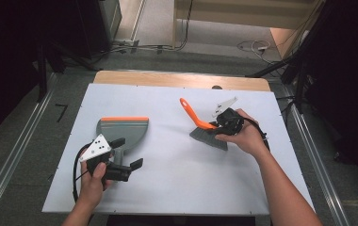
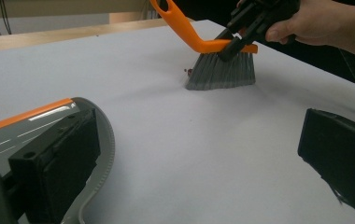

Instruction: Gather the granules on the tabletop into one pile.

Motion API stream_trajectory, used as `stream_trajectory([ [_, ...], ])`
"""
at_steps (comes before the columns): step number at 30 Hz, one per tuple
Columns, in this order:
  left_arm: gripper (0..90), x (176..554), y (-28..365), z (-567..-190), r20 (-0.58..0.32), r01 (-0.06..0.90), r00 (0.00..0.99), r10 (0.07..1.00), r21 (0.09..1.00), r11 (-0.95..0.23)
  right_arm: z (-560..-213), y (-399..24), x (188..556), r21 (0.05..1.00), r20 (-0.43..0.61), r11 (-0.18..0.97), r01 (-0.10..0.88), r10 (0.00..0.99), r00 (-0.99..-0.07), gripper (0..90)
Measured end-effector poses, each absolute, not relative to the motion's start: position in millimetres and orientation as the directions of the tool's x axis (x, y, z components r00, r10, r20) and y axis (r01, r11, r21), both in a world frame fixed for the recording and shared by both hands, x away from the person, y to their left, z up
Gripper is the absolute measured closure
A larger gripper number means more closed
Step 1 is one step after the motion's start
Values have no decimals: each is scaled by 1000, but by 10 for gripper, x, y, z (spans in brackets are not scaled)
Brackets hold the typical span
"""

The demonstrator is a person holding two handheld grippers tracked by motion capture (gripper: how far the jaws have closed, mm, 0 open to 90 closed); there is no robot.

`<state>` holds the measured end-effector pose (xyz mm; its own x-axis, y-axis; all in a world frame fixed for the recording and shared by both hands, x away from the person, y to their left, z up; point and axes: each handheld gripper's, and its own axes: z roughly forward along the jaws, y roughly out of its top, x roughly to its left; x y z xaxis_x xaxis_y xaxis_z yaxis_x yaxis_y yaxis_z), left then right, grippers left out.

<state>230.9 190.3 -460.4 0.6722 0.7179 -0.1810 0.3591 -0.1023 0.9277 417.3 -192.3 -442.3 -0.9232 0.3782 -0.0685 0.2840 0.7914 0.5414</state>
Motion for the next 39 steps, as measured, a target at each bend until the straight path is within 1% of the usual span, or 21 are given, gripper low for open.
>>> stream_trajectory([
  [14, 0, 2311, 1905, -4606, -182, 359, 672, 718, 928, -100, -4401, -1941, 4222, 543, -66, 783, 303, 400, -914, 678],
  [26, 0, 2311, 1906, -4605, -183, 358, 672, 718, 928, -99, -4335, -1959, 4157, 538, -53, 779, 321, 411, -910, 680],
  [33, 0, 2310, 1905, -4604, -181, 358, 673, 717, 928, -101, -4222, -2015, 4108, 571, -51, 754, 325, 428, -902, 681],
  [39, 0, 2308, 1900, -4602, -181, 359, 673, 717, 928, -103, -4106, -2098, 4104, 598, -60, 723, 347, 472, -879, 680],
])
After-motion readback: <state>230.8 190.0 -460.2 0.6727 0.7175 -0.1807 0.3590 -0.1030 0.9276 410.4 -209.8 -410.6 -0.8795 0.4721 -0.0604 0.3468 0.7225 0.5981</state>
